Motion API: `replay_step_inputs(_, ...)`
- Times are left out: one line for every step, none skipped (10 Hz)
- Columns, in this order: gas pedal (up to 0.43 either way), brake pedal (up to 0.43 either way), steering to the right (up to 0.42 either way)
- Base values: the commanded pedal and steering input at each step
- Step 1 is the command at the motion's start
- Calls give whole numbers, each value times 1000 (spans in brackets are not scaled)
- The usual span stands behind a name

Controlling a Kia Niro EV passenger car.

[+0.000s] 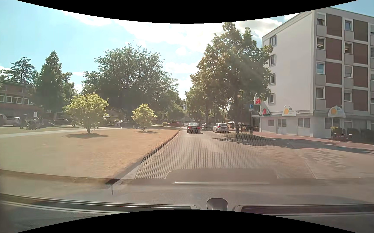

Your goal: Follow the waypoints while adhering to traffic rules and regulations

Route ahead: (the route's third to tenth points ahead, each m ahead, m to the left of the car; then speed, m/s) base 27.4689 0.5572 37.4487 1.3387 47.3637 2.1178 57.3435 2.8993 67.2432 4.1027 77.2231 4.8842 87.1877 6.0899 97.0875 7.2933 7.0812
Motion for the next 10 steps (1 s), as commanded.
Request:
replay_step_inputs(79, 6, -4)
replay_step_inputs(79, 6, -5)
replay_step_inputs(79, 6, -5)
replay_step_inputs(79, 6, -5)
replay_step_inputs(87, 6, -9)
replay_step_inputs(98, 6, -13)
replay_step_inputs(98, 6, -13)
replay_step_inputs(98, 6, -13)
replay_step_inputs(98, 6, -13)
replay_step_inputs(98, 6, -13)
